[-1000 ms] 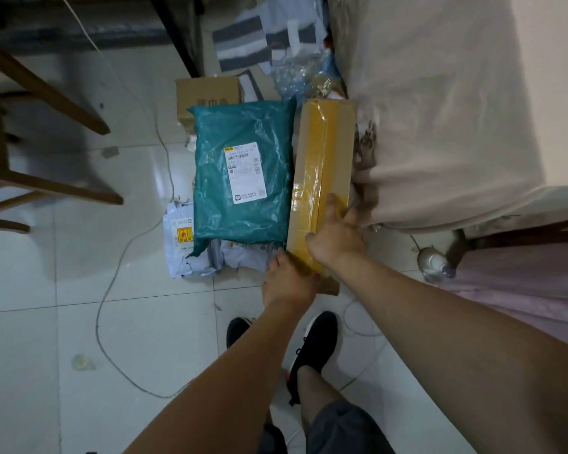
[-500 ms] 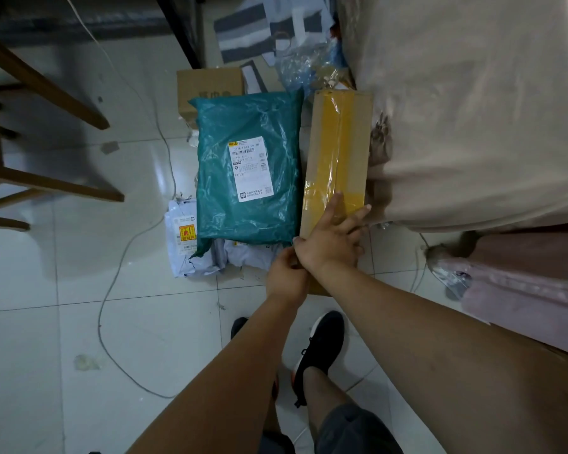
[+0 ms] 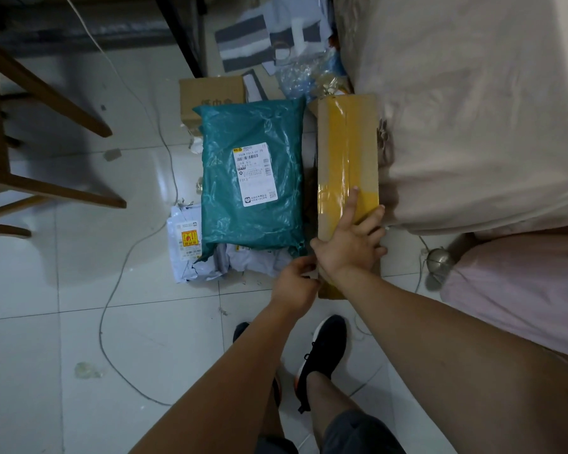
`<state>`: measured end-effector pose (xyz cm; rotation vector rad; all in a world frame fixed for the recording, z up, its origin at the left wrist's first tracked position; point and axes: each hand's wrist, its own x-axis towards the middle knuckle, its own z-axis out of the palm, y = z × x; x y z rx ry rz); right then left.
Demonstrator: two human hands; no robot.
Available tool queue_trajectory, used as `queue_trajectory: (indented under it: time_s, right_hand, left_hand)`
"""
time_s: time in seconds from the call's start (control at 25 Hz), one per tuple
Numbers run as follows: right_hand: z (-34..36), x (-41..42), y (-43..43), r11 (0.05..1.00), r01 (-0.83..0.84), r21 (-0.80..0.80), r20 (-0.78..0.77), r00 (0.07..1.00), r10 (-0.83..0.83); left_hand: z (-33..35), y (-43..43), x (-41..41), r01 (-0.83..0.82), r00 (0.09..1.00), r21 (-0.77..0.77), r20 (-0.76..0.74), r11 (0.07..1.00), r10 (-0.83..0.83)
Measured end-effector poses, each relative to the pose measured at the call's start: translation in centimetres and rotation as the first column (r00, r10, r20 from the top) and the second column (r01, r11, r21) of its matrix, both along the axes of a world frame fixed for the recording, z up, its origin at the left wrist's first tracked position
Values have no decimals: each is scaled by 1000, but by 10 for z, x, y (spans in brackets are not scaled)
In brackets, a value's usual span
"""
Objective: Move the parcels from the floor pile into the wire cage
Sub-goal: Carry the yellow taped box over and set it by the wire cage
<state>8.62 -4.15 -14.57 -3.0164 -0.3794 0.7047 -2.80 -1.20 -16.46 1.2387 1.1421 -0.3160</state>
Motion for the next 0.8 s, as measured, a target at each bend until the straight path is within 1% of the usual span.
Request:
queue_trajectory:
  time_s: [0.12,0.28,0.4,0.48,0.56,0.64,0.72,0.8]
  right_hand:
    - [24,9,-7,998,-63,24,19,998,63]
    - [71,10,-15,994,-103,25,-8,995,103]
    - [121,7,-26,994,-108,12,-24,994,108]
    - [153,4,-33,994,-111,13,-28,993,112]
    - [189,1,-40,994,-103,22,-14,995,103]
    - [218,-2,-45,995,-94,37,-13,995,94]
    - [249,-6,-47,994,-95,53,-8,995,96]
    - [278,-11,-47,993,-102,63,2,995,102]
  left_hand:
    - [15,2,-1,74,997,58,-8,996,-73]
    - [50,9,5,151,988,165,5,975,-154]
    - [95,21,10,214,974,272,10,938,-225]
    - [125,30,11,212,974,302,14,930,-226]
    - [159,38,13,244,966,348,-1,905,-260]
    - [190,43,14,340,935,394,-46,854,-351]
    - [228,49,14,439,886,470,-83,766,-457]
    - [263,53,15,485,837,572,-83,662,-541]
